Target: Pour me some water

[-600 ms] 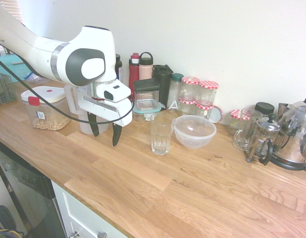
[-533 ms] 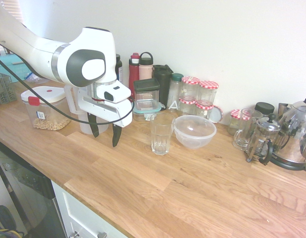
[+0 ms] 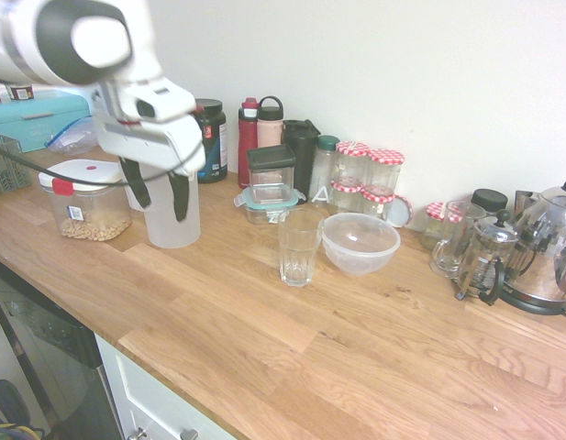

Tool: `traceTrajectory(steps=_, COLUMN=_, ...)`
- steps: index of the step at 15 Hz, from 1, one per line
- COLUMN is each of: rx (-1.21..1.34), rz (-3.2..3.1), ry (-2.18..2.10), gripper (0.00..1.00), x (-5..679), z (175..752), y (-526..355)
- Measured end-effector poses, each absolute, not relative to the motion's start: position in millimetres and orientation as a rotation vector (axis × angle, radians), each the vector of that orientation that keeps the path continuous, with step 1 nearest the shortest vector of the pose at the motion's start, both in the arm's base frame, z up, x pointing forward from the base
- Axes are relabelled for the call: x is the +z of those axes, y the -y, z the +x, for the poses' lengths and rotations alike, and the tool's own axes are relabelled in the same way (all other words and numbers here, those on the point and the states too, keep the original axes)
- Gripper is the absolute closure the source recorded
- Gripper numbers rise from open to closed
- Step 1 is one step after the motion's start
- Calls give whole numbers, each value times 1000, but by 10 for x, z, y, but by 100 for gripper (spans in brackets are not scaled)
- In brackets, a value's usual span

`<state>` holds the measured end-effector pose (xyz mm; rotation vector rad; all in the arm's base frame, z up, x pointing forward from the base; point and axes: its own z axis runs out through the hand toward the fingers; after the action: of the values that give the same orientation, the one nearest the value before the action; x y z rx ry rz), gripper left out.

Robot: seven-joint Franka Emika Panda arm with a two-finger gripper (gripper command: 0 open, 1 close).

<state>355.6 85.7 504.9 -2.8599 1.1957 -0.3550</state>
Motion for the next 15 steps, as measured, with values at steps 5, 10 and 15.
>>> traceTrajectory(steps=5, rx=-621, rz=-2766, ry=-1133, gripper=0, x=5250, z=3247, y=-1808)
traceTrajectory(steps=10, rx=-723, rz=-2705, ry=-1231, gripper=0, x=4981, z=3573, y=-1891)
traceTrajectory(steps=15, rx=-704, rz=-2692, ry=-1199, gripper=100, x=4822, z=3837, y=-1847)
